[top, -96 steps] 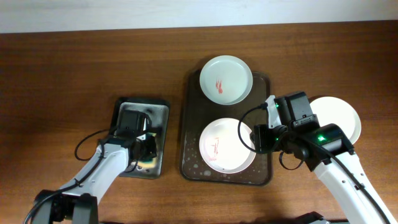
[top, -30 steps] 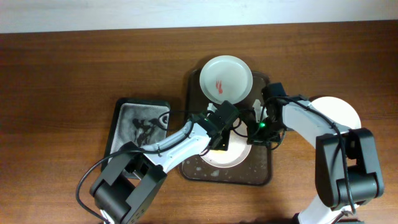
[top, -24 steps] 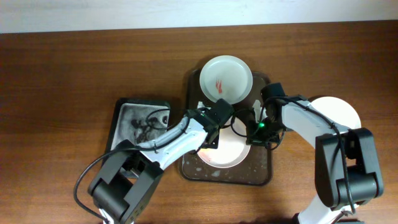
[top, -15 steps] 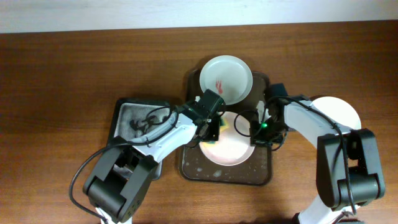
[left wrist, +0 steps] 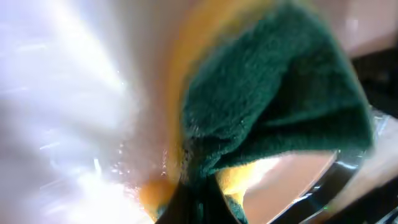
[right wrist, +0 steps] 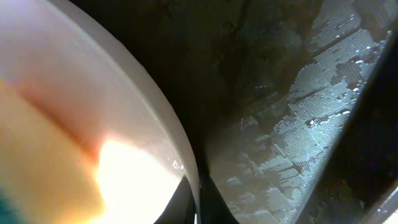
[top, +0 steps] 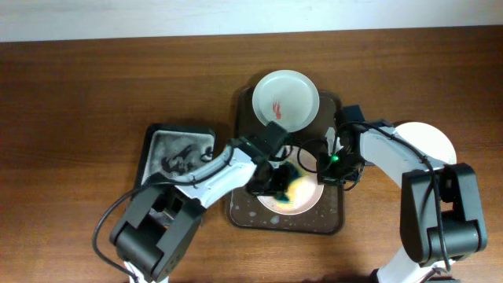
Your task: Clean dirty plates on tray and stack at the side
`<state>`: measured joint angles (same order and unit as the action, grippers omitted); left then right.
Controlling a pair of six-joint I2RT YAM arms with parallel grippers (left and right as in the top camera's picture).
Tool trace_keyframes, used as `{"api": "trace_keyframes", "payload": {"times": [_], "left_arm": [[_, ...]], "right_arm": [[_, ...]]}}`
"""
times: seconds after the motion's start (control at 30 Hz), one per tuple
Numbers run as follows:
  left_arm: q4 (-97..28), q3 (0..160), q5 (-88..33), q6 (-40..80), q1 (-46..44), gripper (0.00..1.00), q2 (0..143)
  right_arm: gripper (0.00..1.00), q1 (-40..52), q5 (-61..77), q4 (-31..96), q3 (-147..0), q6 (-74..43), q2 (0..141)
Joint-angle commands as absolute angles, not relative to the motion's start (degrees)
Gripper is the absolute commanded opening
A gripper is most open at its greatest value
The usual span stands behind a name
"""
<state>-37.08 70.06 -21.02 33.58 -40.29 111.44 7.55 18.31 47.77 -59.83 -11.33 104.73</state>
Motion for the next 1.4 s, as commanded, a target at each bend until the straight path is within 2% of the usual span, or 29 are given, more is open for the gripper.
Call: {"api": "trace_keyframes", "payload": {"times": [0.0, 0.1, 0.17, 0.3, 0.4, 0.5, 0.63, 0.73, 0.8, 0.83, 0.93, 1.07, 1.2, 1.37], "left_arm": [[-41.95, 67.66, -4.67, 31.62, -35.83, 0.0, 108.88], [-43.29, 67.66, 11.18, 30.83, -36.14, 0.0, 104.71], [-43.11, 67.66, 14.92, 29.87, -36.97, 0.0, 104.2], [-43.59, 67.88, 9.96, 27.57, -38.85, 0.0, 101.65], [-46.98, 67.88, 8.29, 27.51, -37.58, 0.0, 91.09], [-51.55, 67.77, 8.34, 25.96, -32.05, 0.0, 78.39], [-54.92, 62.61, 7.97, 24.05, -22.26, 0.0, 71.35], [-48.58, 54.65, 1.21, 20.27, -16.36, 0.0, 71.31], [-38.98, 46.13, -10.66, 16.78, -10.79, 0.0, 71.35], [-33.78, 40.97, -12.6, 16.82, -6.76, 0.0, 71.35], [-30.63, 36.86, -14.31, 16.8, -1.91, 0.0, 71.33], [-30.96, 36.86, -15.51, 16.34, -1.37, 0.19, 71.11], [-31.24, 36.95, -16.93, 16.05, -1.37, 0.28, 71.09], [-33.08, 39.35, -21.74, 14.39, -1.37, 0.46, 70.57]], "right_arm": [[0.04, 7.86, 14.35, 47.31, -58.67, -11.16, 106.21], [0.04, 7.86, 14.37, 47.31, -58.67, -11.16, 106.21], [0.04, 7.86, 14.37, 47.31, -58.67, -11.14, 106.21], [0.04, 7.86, 14.13, 48.69, -58.67, -9.67, 104.62], [0.04, 7.86, 10.02, 50.76, -58.67, -9.69, 99.53], [0.04, 7.92, 8.32, 52.93, -58.67, -9.67, 90.59], [0.04, 10.5, 8.05, 53.89, -58.72, -9.67, 79.75], [0.04, 13.23, 5.13, 54.04, -58.72, -9.69, 74.61], [0.04, 16.4, -0.4, 54.0, -58.72, -9.69, 72.36], [0.04, 18.83, -5.34, 54.02, -58.72, -9.72, 72.2], [0.04, 22.22, -10.04, 54.24, -58.72, -9.93, 72.36], [0.04, 30.94, -23.94, 54.28, -58.72, -14.83, 72.34], [0.04, 45.15, -46.26, 57.28, -58.72, -23.49, 72.36], [0.04, 56.14, -59.53, 59.55, -58.74, -26.04, 72.36]]}}
